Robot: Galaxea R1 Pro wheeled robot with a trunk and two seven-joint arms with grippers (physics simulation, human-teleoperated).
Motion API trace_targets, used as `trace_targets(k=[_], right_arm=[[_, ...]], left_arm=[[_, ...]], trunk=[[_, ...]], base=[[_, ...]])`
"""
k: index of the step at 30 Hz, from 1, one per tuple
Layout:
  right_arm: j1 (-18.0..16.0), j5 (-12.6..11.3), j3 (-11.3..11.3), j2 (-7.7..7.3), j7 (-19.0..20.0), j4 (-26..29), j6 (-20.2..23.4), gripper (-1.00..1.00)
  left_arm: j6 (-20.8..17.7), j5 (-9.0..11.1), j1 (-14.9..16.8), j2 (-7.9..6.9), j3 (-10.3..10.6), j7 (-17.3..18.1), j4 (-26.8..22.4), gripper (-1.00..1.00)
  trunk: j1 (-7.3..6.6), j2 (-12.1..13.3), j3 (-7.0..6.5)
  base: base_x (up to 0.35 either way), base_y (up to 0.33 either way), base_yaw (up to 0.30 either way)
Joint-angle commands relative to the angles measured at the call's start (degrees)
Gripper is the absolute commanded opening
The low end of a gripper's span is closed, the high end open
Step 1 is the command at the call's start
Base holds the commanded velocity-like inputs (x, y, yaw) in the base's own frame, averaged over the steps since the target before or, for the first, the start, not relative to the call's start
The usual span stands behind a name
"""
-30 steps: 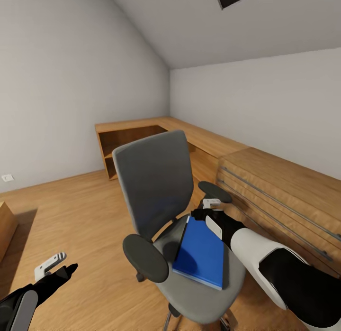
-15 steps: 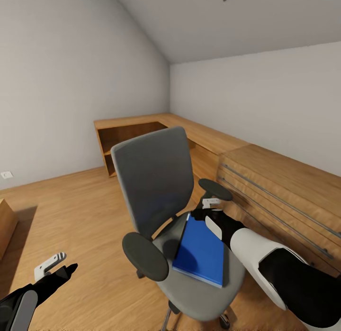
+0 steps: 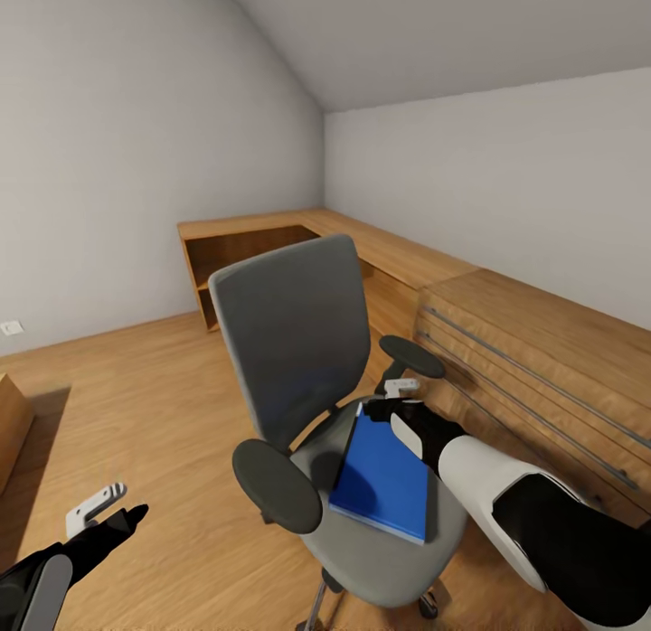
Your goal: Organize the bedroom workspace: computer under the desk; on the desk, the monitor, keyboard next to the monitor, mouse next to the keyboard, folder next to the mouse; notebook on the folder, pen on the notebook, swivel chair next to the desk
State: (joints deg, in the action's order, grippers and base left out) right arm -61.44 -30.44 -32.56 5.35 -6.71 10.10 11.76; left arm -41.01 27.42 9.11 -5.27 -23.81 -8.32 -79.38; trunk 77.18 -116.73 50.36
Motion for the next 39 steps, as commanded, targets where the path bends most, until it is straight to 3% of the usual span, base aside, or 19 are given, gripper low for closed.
trace_targets(k=[1, 11, 19, 39], right_arm=[[0.05, -0.37, -0.50, -0.01, -0.36, 0.13, 0.31, 1.00], [0.77, 0.28, -0.93, 0.45, -0.32, 0.32, 0.36, 1.00], [1.08, 2.22, -1.00, 1.04, -0.32, 0.32, 0.37, 1.00], [1.32, 2.93, -0.84, 1.15, -0.32, 0.34, 0.28, 1.00]], left_arm=[[-0.22, 0.61, 0.03, -0.01, -0.01, -0.46, 0.13, 1.00], [-0.13, 0.61, 0.03, -0.01, 0.06, -0.47, 1.00, 1.00], [-0.13, 0.58, 0.03, -0.01, 0.08, -0.47, 1.06, 1.00], [-0.13, 0.61, 0.03, -0.01, 0.08, -0.47, 1.07, 1.00]], trunk=[[-0.01, -0.03, 0.14], [-0.01, -0.03, 1.01], [-0.01, -0.03, 1.63], [-0.01, -0.03, 1.79]], base=[[0.000, 0.000, 0.000], [0.000, 0.000, 0.000], [0.000, 0.000, 0.000], [0.000, 0.000, 0.000]])
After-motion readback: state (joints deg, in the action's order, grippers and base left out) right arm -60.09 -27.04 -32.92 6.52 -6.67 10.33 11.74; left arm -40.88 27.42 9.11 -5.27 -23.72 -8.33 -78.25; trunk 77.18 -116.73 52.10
